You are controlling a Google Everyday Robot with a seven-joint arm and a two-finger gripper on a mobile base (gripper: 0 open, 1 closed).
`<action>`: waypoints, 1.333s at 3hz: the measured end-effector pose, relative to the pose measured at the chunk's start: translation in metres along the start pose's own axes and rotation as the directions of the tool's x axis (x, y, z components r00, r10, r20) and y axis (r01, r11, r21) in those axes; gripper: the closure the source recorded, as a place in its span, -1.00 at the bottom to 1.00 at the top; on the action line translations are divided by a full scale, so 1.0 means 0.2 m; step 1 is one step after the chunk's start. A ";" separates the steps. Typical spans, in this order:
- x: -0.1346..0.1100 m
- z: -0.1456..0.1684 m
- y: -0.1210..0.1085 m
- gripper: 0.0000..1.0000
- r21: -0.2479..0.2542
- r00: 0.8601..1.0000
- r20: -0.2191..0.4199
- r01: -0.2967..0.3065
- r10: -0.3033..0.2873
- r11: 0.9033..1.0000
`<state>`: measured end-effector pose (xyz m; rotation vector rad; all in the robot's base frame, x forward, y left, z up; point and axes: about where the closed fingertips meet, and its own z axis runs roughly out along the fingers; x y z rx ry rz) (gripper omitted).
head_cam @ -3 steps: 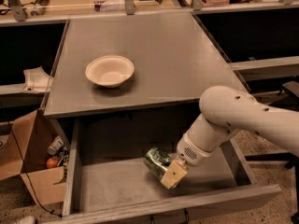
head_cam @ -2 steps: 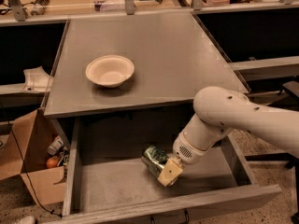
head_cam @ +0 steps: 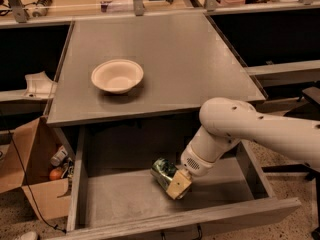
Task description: Place green can into top drawer
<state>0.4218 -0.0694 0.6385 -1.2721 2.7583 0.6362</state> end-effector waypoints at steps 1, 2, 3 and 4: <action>0.01 0.04 0.01 1.00 -0.014 1.000 -0.010 0.002 -0.002 1.000; 0.02 0.09 0.02 1.00 -0.035 1.000 -0.024 -0.003 0.003 0.999; 0.02 0.09 0.02 0.61 -0.035 1.000 -0.024 -0.003 0.003 0.999; 0.02 0.09 0.02 -0.01 -0.035 1.000 -0.024 -0.003 0.003 0.999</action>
Offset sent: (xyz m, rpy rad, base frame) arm -0.0093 0.0086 -0.0255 0.0087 0.0697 0.0133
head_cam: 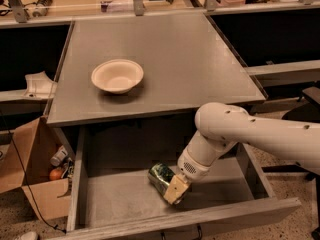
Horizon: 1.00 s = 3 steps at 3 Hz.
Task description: Place green can into top drawer
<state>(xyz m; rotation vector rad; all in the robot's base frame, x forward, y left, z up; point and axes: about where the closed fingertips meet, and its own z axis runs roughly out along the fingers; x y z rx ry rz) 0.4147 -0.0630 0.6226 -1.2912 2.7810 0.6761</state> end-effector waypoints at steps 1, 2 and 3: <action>0.00 0.00 0.00 -0.47 0.000 1.000 0.000 0.000 0.000 1.000; 0.00 0.00 0.00 -0.93 0.000 1.000 0.000 0.000 0.000 1.000; 0.00 0.00 0.00 -1.00 0.000 1.000 0.000 0.000 0.000 1.000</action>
Offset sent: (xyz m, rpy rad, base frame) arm 0.0000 0.0000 0.0000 0.0000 0.0000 0.0000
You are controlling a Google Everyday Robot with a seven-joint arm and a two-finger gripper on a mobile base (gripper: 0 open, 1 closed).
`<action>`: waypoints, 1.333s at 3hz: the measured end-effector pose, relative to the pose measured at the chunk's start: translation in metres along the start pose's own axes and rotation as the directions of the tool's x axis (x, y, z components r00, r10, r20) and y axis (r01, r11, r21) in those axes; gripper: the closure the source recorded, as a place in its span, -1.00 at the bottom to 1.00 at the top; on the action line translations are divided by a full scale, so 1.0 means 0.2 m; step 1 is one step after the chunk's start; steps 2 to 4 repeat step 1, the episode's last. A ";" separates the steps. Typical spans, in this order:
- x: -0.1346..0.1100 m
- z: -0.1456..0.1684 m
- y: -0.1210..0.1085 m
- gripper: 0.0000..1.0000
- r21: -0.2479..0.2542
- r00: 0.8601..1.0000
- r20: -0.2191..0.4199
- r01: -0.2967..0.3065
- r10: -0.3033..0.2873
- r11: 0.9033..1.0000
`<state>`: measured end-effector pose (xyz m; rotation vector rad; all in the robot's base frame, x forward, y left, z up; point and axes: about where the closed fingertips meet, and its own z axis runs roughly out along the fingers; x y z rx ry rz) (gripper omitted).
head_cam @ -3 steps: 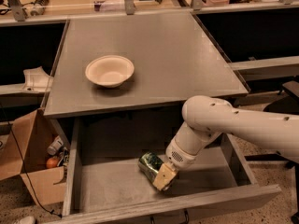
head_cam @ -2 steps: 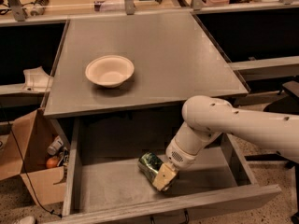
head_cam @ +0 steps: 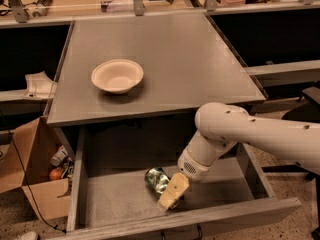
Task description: Place green can into top drawer
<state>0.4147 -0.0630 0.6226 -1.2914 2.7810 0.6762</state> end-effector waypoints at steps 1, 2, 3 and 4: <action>0.00 0.00 0.00 -1.00 0.000 1.000 0.000 0.000 0.000 1.000; 0.00 0.00 0.00 -1.00 0.000 1.000 0.000 0.000 0.000 1.000; 0.00 0.00 0.00 -1.00 0.000 1.000 0.000 0.000 0.000 1.000; 0.00 0.00 0.00 -1.00 0.000 1.000 0.000 0.000 0.000 1.000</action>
Offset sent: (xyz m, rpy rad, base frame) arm 0.0000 0.0000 0.0000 0.0000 0.0000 0.0000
